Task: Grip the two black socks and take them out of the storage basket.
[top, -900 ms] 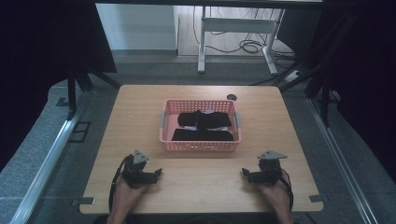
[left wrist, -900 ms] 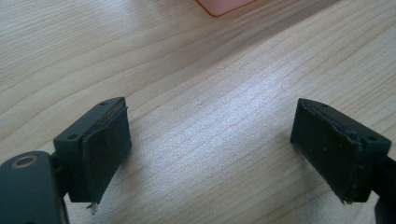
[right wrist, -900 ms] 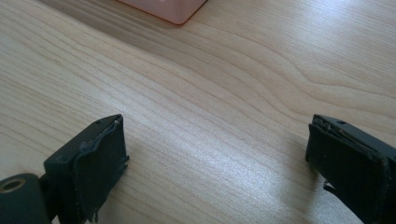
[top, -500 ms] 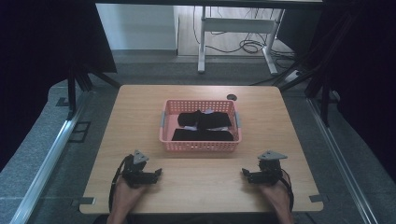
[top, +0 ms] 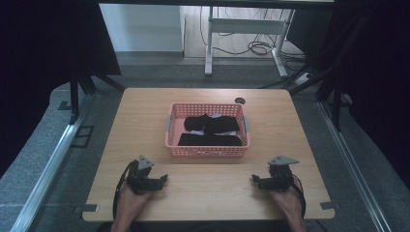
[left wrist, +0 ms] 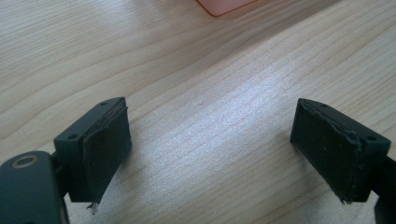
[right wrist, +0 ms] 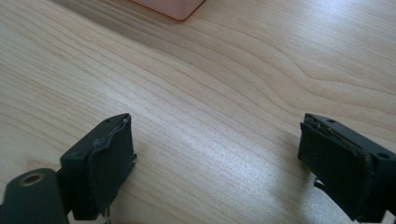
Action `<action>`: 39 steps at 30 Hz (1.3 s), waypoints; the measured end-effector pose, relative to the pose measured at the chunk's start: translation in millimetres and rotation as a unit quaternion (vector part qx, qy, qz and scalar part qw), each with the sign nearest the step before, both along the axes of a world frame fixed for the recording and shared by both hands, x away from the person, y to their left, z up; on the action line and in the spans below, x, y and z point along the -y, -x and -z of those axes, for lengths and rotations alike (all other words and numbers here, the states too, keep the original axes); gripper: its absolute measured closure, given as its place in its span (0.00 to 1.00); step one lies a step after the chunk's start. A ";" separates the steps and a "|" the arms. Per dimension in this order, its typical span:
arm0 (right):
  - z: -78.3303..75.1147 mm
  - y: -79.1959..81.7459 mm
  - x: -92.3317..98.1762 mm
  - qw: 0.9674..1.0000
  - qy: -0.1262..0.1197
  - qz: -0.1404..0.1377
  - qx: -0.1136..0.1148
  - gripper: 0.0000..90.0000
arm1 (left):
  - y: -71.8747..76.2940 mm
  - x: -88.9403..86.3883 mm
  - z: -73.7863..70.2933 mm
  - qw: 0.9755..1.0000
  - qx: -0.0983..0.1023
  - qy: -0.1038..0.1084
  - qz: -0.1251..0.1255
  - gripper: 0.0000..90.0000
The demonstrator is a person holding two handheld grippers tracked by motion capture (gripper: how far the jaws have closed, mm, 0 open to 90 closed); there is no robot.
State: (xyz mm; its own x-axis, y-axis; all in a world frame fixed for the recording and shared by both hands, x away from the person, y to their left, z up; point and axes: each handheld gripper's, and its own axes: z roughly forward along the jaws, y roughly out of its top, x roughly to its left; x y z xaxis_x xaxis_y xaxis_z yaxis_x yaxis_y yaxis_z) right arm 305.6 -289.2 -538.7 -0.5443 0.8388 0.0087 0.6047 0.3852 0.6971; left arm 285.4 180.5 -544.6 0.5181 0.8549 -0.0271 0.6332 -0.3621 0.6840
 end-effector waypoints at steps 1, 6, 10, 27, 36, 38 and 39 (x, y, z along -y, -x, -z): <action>0.0 0.0 0.0 1.000 0.000 0.000 0.000 0.13 | 0.0 0.0 0.0 1.000 0.000 0.000 0.000 0.13; -5.7 1.0 0.0 1.000 -0.009 -0.005 -0.001 0.15 | -0.2 -0.1 0.1 1.000 0.001 0.000 0.001 0.13; -13.0 1.0 -1.9 1.000 -0.011 -0.009 -0.004 0.14 | -0.2 -0.1 0.1 1.000 0.001 0.000 0.001 0.13; -52.4 -8.0 -12.3 0.999 -0.005 -0.052 0.015 0.19 | 0.1 0.3 0.2 1.000 0.000 0.001 -0.001 0.13; -70.2 -15.0 -20.5 0.996 0.009 -0.086 0.023 0.30 | 0.3 0.4 0.2 1.000 0.000 0.001 -0.002 0.13; -77.7 -19.0 -22.9 0.995 0.008 -0.097 0.024 0.31 | 0.3 0.4 0.2 1.000 0.000 0.001 -0.002 0.13; -79.8 -20.0 -23.4 0.995 0.008 -0.099 0.024 0.32 | 0.3 0.4 0.2 1.000 0.000 0.001 -0.002 0.13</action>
